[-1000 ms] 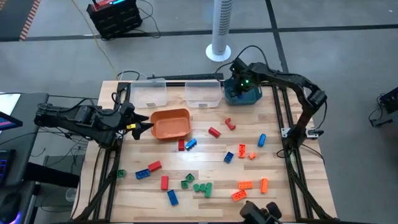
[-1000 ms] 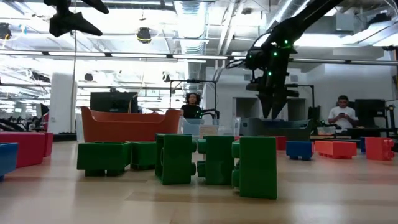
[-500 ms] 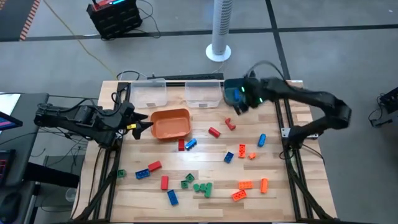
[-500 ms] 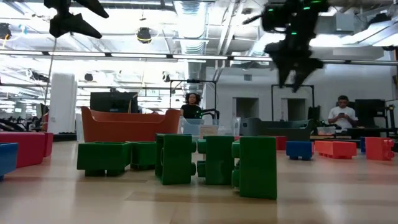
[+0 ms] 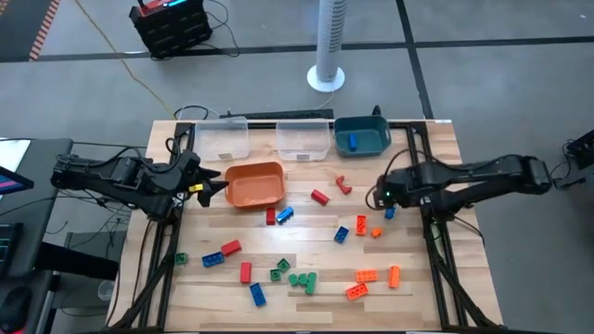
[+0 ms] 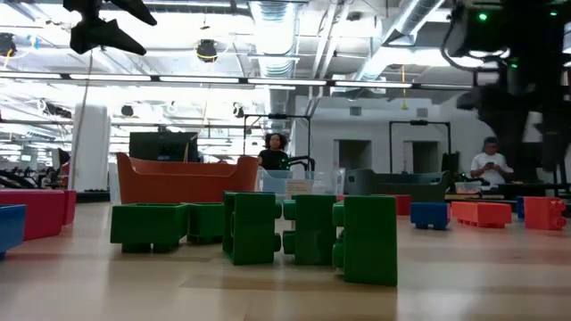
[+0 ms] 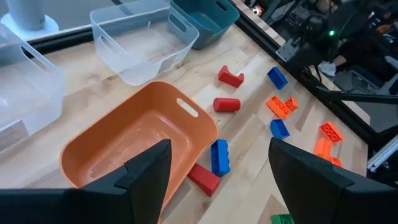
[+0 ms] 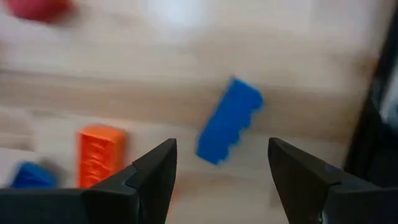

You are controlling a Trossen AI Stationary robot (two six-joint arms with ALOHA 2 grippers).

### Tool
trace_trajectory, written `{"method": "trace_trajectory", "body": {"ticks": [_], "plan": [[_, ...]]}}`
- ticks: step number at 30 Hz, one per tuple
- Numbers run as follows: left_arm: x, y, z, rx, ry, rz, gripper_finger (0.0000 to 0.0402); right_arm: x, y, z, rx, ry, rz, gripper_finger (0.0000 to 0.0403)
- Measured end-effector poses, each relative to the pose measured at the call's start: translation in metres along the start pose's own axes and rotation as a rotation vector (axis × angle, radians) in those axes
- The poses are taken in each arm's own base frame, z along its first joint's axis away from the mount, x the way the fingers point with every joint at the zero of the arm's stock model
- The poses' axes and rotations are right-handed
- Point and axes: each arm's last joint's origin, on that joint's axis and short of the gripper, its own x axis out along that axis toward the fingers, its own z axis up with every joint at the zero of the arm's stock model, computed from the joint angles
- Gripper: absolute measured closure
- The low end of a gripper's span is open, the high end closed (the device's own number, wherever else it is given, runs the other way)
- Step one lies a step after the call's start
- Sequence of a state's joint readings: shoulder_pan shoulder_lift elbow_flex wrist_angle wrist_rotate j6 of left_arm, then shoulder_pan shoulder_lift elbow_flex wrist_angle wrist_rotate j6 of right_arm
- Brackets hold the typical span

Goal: Sort blocks
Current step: Put the blue game piece into the blue bin

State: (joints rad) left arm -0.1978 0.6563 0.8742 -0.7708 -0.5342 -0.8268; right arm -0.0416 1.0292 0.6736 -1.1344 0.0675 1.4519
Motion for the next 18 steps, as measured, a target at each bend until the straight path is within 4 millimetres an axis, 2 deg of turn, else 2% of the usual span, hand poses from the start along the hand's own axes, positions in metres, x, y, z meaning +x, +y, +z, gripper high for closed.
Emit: {"method": "trace_trajectory", "body": {"ticks": [10,18], "plan": [[0.000,0.000,-0.001,0.010,0.017,-0.015,0.0141,0.039,0.003,-0.007,0.093,0.003,0.063,0.0143],[0.000,0.000,-0.001,0.022,0.024,-0.021,0.0141,0.057,-0.011,-0.002,0.062,-0.014,-0.004,0.0148]]}}
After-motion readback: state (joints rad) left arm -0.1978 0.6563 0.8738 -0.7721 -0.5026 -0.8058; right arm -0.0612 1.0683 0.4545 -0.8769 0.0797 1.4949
